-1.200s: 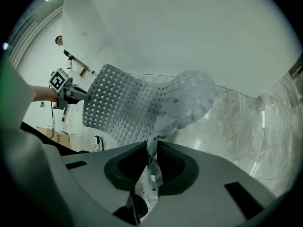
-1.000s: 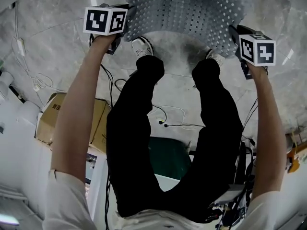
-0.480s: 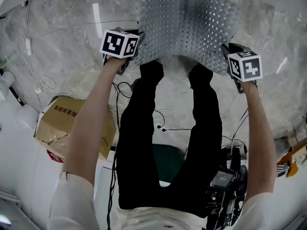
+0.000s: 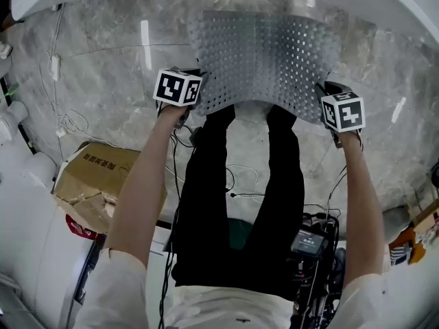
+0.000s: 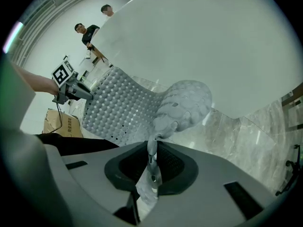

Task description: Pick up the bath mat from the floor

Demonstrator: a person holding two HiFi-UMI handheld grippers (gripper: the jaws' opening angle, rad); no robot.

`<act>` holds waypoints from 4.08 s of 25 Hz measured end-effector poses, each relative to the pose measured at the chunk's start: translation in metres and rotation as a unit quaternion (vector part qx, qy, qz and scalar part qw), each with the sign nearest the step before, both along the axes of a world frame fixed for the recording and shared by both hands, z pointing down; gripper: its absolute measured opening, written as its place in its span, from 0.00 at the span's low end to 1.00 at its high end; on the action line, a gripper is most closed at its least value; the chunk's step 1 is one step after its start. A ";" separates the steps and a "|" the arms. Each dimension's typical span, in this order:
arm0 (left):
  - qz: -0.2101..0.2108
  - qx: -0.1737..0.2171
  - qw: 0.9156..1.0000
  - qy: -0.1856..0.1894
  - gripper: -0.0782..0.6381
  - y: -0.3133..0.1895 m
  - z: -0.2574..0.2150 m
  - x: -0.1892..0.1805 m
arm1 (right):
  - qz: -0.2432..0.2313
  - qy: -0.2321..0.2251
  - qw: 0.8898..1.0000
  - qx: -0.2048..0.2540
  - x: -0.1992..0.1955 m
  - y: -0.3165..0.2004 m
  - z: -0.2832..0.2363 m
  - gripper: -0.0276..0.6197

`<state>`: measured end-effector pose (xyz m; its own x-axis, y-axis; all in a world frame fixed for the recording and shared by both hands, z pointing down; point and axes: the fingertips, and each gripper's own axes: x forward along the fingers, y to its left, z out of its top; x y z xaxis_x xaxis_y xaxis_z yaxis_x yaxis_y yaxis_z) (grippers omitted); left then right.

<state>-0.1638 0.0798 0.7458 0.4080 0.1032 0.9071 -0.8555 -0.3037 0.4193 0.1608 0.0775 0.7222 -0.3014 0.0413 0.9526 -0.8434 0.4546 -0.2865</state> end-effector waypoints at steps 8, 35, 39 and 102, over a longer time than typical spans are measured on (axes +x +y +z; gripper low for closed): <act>-0.037 0.012 0.999 -0.001 0.21 0.008 -0.069 0.023 | -0.010 -0.002 1.000 0.024 -0.002 0.009 -0.076 0.13; -0.117 0.063 0.991 0.013 0.21 0.014 -0.258 0.015 | 0.000 0.070 0.989 0.130 0.053 -0.004 -0.266 0.12; -0.124 0.093 0.988 0.019 0.21 -0.008 -0.283 0.001 | 0.017 0.069 0.984 0.160 0.058 -0.016 -0.291 0.12; -0.149 0.713 0.668 0.153 0.18 -0.219 -0.917 -0.107 | 0.136 -0.081 0.687 0.709 0.085 -0.156 -0.889 0.13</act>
